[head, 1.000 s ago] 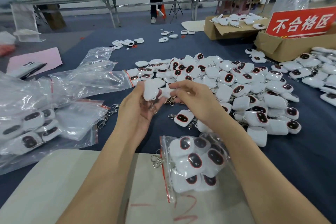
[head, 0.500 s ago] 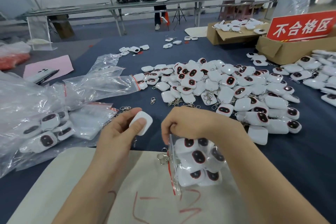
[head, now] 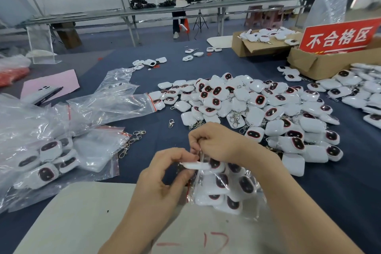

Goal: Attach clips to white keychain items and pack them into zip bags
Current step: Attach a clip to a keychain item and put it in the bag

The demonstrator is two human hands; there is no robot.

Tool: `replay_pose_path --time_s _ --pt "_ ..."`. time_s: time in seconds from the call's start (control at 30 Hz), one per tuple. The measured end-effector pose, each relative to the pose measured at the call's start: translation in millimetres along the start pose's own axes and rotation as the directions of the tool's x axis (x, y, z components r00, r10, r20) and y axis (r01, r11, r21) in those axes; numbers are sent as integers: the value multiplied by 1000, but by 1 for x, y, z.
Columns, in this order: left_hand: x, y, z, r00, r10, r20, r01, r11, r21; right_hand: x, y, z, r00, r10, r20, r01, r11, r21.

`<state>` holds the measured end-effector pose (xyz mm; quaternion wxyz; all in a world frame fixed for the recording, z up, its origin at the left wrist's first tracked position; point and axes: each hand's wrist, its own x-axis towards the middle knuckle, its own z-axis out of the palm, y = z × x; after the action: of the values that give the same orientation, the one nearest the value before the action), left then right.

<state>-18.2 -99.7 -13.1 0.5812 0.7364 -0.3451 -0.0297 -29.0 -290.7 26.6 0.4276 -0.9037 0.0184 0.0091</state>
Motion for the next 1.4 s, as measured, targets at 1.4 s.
replay_pose_path --time_s 1.4 --pt "127 -53 40 981 -159 -111 183 570 801 0 43 -22 948 186 -260 -265 912 -314"
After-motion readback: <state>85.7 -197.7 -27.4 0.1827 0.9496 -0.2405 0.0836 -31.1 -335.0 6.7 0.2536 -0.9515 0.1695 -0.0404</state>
